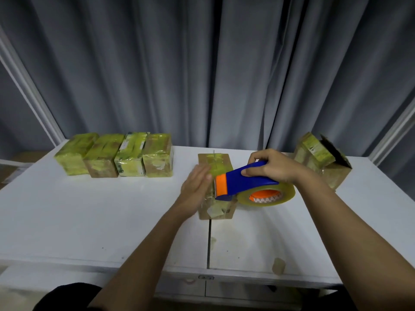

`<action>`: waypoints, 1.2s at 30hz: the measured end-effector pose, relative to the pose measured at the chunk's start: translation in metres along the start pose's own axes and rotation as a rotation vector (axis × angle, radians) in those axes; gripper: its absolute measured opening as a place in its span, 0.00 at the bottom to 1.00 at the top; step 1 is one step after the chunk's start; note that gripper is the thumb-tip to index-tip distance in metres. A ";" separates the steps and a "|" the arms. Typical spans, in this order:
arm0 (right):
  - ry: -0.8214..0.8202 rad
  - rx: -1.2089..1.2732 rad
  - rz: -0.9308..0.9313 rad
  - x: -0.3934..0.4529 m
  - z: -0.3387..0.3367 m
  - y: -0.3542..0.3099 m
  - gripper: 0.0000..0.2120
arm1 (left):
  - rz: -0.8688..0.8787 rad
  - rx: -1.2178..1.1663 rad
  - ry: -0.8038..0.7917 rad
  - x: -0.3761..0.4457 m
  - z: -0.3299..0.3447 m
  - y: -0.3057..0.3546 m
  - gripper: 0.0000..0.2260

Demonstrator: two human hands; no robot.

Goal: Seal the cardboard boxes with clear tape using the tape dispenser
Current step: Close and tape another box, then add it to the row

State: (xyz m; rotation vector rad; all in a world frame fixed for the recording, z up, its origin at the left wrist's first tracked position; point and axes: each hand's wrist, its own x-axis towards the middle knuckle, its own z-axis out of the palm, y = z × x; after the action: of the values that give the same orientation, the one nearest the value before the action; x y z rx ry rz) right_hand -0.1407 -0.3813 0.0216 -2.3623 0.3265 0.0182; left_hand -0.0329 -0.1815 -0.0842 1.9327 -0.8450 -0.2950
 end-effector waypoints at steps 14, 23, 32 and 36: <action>-0.094 -0.086 0.087 0.004 -0.013 0.010 0.17 | 0.176 0.490 -0.035 0.009 0.015 -0.032 0.38; -0.058 0.038 0.255 -0.016 -0.038 0.041 0.21 | 0.212 0.665 -0.124 0.026 -0.001 -0.029 0.38; -0.082 0.137 0.288 -0.024 -0.026 0.067 0.20 | 0.236 0.641 -0.157 0.030 -0.004 -0.033 0.35; -0.064 0.206 0.309 -0.035 -0.018 0.078 0.23 | 0.230 0.682 -0.190 0.038 -0.013 -0.035 0.35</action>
State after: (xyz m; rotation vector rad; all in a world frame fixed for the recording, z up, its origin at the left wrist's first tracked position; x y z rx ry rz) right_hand -0.1945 -0.4398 -0.0145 -2.0841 0.6285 0.1965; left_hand 0.0171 -0.1877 -0.1019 2.4196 -1.4158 -0.0466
